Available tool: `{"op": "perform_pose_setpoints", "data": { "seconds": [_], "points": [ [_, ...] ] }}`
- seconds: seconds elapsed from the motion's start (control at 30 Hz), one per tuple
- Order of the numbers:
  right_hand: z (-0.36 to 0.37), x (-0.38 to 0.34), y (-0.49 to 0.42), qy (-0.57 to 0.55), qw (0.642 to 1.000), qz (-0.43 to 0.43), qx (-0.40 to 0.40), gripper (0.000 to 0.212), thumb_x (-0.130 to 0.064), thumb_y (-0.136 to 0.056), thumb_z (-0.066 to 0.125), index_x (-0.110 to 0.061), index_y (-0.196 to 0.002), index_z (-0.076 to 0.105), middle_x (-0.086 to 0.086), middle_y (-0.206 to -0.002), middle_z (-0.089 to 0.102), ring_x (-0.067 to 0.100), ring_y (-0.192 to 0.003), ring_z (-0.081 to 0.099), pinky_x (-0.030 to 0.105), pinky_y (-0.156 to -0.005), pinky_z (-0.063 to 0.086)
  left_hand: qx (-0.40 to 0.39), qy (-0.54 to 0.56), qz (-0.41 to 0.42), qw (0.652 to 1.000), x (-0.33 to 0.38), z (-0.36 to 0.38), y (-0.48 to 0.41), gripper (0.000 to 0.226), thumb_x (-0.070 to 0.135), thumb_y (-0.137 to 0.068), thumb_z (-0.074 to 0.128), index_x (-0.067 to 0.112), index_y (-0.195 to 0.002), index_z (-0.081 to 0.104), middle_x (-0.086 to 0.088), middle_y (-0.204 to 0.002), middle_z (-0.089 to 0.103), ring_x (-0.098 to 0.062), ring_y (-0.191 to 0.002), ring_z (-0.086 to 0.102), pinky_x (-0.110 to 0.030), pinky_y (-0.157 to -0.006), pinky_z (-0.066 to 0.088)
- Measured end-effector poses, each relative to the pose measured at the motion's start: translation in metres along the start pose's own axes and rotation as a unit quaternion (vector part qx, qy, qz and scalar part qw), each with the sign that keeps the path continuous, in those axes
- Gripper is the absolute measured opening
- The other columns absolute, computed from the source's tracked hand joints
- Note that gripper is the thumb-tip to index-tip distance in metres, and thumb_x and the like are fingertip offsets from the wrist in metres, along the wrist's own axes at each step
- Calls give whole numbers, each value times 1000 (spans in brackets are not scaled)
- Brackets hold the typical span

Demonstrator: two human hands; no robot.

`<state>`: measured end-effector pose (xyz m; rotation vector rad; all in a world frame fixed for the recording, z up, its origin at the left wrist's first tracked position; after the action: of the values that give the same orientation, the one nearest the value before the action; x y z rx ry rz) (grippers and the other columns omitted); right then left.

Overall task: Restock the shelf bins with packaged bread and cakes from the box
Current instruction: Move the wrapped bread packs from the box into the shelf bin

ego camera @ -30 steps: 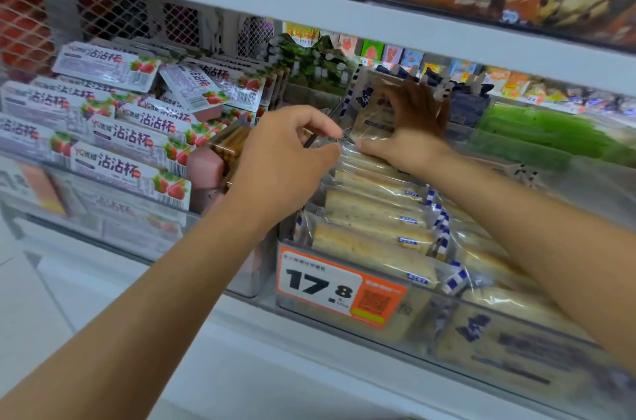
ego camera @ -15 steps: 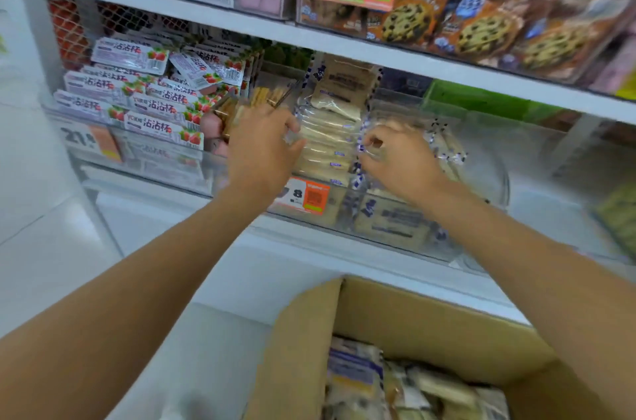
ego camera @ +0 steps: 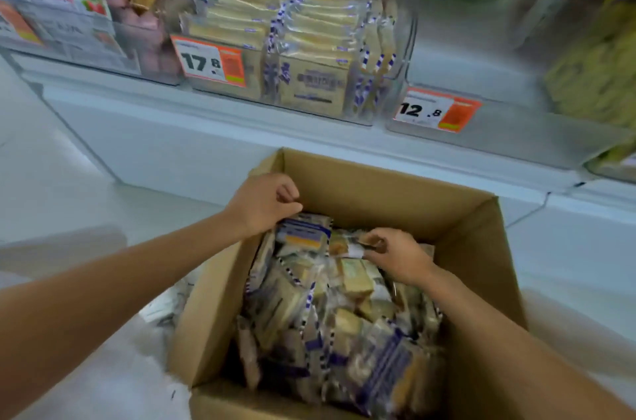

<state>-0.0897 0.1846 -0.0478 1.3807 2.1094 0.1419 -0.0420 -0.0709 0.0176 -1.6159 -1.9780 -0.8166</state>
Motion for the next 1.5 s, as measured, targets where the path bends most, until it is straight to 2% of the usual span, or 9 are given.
{"op": "perform_pose_setpoints", "data": {
  "seconds": [0.27,0.4,0.5,0.6,0.77,0.9,1.0,1.13,1.5],
  "points": [
    [80,-50,-37,-245,961,43,-125,48,-54,-80,72,-15,-62,51,6,-61,49,17,-62,55,29,-60,37,-23,-27,-4,999,-7,9,-1,13,20,-83,77,19,-92,68,7,-89,68,5,-79,60,2,-66,39],
    [123,-64,-31,-74,985,-6,-153,51,-55,-71,73,-22,-46,44,6,-66,42,26,-87,57,41,-95,45,-46,-25,3,999,-3,14,2,15,19,-84,75,17,-98,68,5,-93,68,3,-81,61,2,-65,39],
    [106,-57,-21,-136,983,32,-117,23,-33,-78,76,-29,-60,62,3,-110,65,20,-124,49,38,-102,40,-52,-19,-7,998,-2,16,4,17,21,-85,74,18,-101,68,4,-97,69,4,-82,60,3,-64,39],
    [59,-35,-16,-257,964,71,-13,9,-21,-88,69,-15,-94,66,2,-98,67,13,-86,62,21,-68,48,-32,8,-35,999,1,16,4,28,28,-87,71,20,-113,63,5,-112,65,1,-90,61,-2,-66,40],
    [0,-12,3,-584,798,140,61,16,-9,-92,64,-8,-107,58,14,-112,68,25,-97,69,37,-83,57,60,135,-129,981,17,11,9,83,47,-80,74,20,-147,34,-1,-142,47,-15,-123,51,-30,-101,42],
    [1,-40,9,-680,729,79,-13,16,-12,-95,59,-7,-111,57,14,-115,68,24,-102,68,34,-87,56,-53,383,-229,893,12,24,19,72,24,-82,76,13,-144,40,-8,-130,60,-23,-109,64,-36,-92,53],
    [23,-45,-1,-635,767,86,-26,36,-42,-99,49,-14,-121,55,10,-118,67,22,-109,65,36,-97,50,28,415,-257,872,-14,2,22,57,3,-76,79,7,-128,53,-14,-114,68,-28,-98,70,-38,-79,60],
    [76,-46,-14,-354,927,102,-63,55,-51,-94,54,-11,-132,52,3,-128,58,17,-107,57,28,-86,43,29,412,-226,882,-33,-19,26,43,1,-78,76,0,-119,62,-18,-107,71,-28,-90,72,-28,-59,60],
    [13,-21,-2,-248,968,32,11,19,-18,-87,69,-22,-104,60,4,-94,67,19,-78,64,38,-77,54,5,432,-175,885,-15,-11,15,13,10,-86,71,6,-97,67,-13,-101,72,-25,-90,70,-25,-64,56]
  ]
}}
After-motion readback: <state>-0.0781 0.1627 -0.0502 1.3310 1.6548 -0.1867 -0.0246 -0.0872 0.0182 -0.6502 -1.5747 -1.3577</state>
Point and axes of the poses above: each hand's wrist, its own y-axis away from the middle knuckle, its own z-axis out of the palm, x = y × z, the point moved 4 cm from there along -y, towards the middle knuckle
